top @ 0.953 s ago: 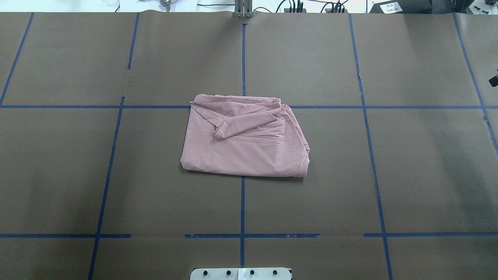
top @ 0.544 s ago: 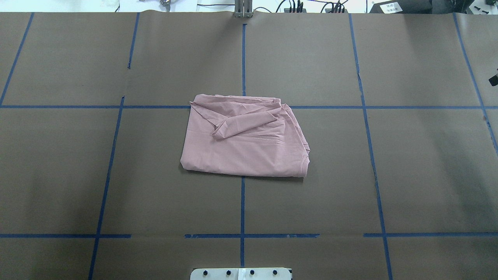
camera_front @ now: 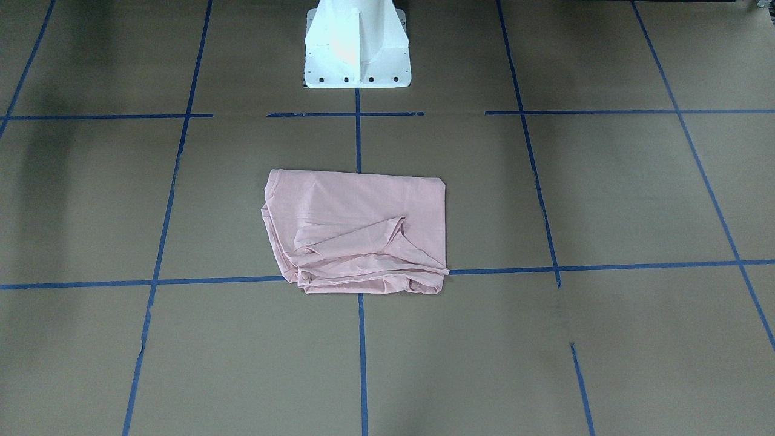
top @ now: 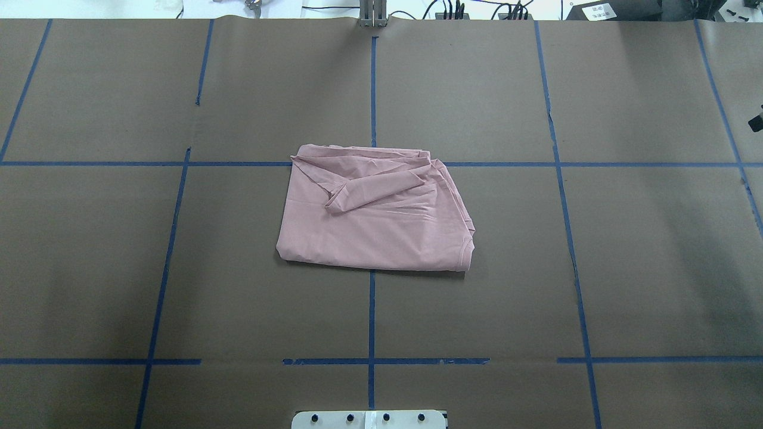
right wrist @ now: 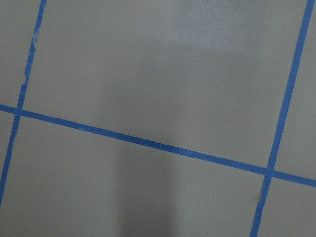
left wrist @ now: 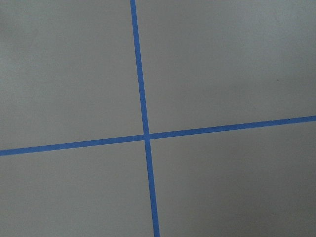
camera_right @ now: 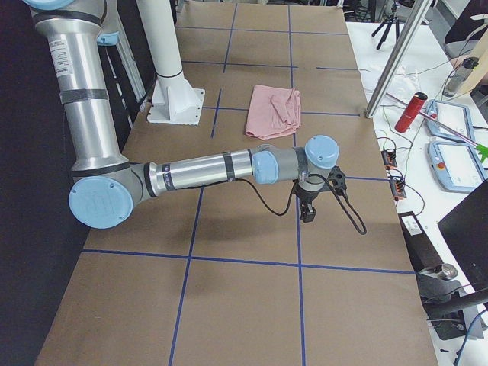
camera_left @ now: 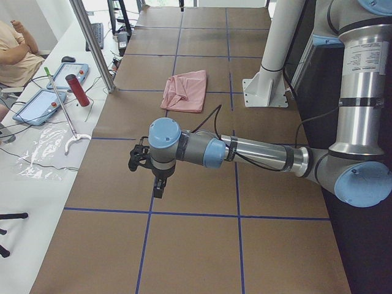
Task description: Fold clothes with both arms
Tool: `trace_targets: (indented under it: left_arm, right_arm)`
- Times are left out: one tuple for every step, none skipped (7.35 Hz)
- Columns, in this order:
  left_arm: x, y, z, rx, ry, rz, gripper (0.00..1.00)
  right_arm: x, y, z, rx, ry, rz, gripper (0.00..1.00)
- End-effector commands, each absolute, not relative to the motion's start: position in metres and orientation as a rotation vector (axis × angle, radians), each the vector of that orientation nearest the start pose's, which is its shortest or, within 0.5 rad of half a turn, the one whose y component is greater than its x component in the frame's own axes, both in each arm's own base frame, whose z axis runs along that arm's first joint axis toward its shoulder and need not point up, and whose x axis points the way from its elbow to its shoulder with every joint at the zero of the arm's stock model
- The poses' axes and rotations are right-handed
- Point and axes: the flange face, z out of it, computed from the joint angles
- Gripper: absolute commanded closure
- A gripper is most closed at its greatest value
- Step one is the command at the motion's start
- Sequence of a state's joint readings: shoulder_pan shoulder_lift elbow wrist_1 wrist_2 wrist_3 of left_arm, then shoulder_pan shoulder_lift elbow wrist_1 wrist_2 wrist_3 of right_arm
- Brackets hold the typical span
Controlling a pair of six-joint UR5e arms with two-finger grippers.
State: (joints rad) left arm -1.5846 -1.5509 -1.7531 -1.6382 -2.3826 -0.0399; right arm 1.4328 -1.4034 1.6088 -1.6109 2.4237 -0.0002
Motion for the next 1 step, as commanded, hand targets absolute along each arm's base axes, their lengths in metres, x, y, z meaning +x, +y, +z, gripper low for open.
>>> trace_targets:
  left_arm:
    - [-0.0677, -0.4909, 0.5663, 0.21, 0.812, 0.044, 0.0]
  right_arm:
    - [-0.019, -0.5665, 0.5497, 0.097, -0.861, -0.199, 0.0]
